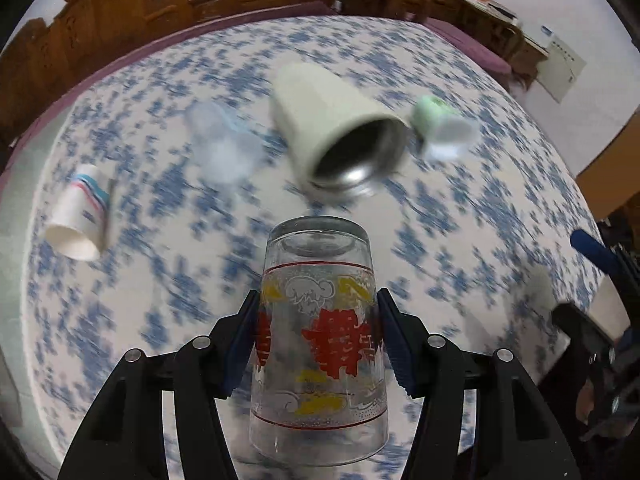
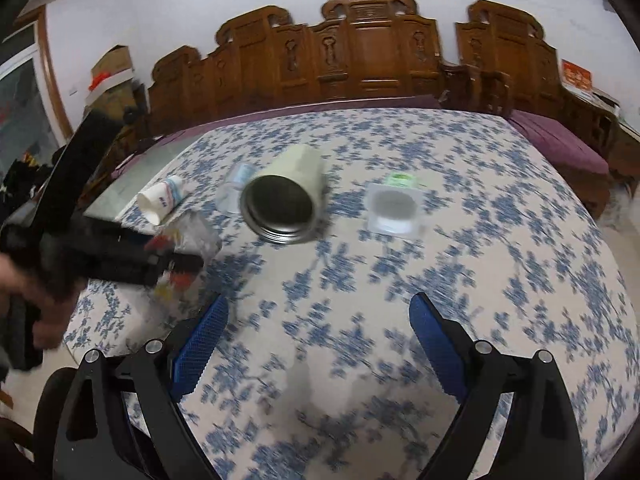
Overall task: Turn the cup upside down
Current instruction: 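Lift the glass with the left tool toward the right tool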
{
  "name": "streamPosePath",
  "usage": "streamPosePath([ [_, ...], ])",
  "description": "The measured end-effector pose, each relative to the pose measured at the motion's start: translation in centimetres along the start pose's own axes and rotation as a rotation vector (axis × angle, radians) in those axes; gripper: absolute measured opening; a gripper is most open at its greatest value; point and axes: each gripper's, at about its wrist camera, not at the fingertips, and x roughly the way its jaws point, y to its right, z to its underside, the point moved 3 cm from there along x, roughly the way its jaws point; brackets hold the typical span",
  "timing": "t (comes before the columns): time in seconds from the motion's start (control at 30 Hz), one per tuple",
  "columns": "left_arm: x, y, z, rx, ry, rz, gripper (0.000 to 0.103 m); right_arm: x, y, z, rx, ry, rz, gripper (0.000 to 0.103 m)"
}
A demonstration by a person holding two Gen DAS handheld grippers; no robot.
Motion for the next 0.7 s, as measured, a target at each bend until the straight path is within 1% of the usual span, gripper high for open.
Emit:
streamPosePath([
  [0.1, 1.1, 1.5, 1.0, 0.003, -0.014, 0.008, 0.055, -0.5, 1.2, 0.5, 0.020, -0.002, 0.020, 0.093],
  [0.23, 2.0, 2.4, 1.7, 0.012, -0.025, 0.004, 0.055, -1.0, 1.9, 0.8, 0.028, 0.002, 0.033, 0.093],
  [0.33, 2.9, 2.4, 2.0, 0.012, -0.043, -0.015, 0.055, -1.3, 2.0, 0.8, 0.030, 0.008, 0.036, 0.093],
  [0.43, 2.9, 2.3, 2.1, 0.002, -0.039, -0.013, 0.055, -1.6, 1.7, 0.7, 0.029, 0.012, 0.035, 0.093],
  [0.53, 2.8, 2.1, 2.3, -0.011, -0.053, -0.008, 0.056, -1.8, 1.4, 0.6, 0.022, 0.015, 0.035, 0.093],
  [0.6, 2.2, 2.0, 2.5, -0.011, -0.044, 0.001, 0.056, -2.1, 1.0, 0.5, 0.013, 0.019, 0.036, 0.093],
  [0.7, 0.3, 1.6, 2.6, -0.007, 0.007, -0.011, 0.056, -2.3, 0.2, 0.1, -0.003, 0.023, 0.036, 0.093],
])
